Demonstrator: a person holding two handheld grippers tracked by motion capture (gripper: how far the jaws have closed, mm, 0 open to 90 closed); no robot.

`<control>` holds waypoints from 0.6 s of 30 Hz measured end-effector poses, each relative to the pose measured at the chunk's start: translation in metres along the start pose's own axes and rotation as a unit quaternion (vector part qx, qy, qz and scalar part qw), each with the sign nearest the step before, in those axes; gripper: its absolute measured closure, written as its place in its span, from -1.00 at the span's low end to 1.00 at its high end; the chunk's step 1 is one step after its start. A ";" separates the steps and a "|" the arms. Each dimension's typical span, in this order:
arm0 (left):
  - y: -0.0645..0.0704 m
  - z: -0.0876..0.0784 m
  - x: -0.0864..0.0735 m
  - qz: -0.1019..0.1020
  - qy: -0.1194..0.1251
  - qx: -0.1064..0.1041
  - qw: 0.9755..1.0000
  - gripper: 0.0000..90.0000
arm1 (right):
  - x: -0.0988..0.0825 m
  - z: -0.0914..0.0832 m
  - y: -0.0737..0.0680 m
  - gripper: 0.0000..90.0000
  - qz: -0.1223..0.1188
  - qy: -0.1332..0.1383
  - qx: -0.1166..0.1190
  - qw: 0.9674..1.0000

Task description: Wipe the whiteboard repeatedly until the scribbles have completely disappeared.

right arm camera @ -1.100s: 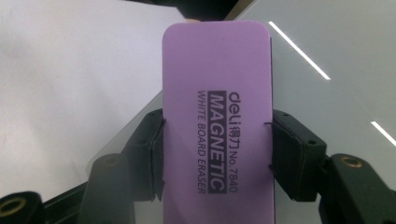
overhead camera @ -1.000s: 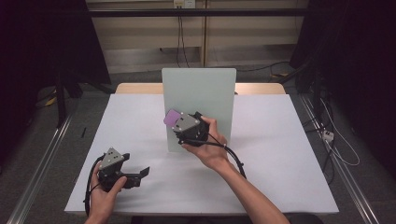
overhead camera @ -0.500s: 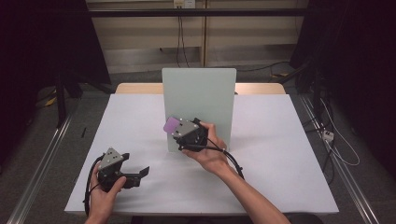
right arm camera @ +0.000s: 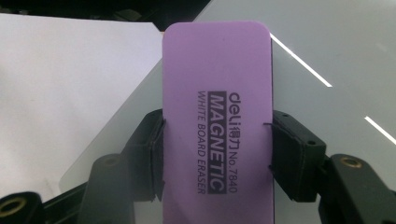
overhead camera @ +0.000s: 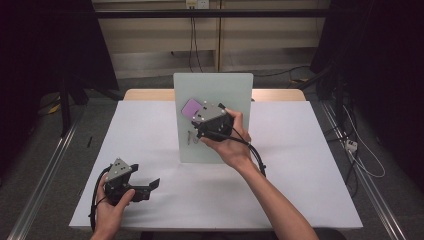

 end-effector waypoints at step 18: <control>0.001 0.000 -0.001 0.000 -0.003 -0.001 1.000 -0.88 | -0.032 0.007 -0.053 -0.07 -0.043 -0.021 0.040 0.998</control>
Point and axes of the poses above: each handheld gripper's, and its own axes: z roughly forward along the jaws, x roughly out of its top, y roughly to its right, the point moved 10 cm from there along z, roughly forward along the jaws, and after that the axes turned 11 degrees about -x, right-handed, at the moved point
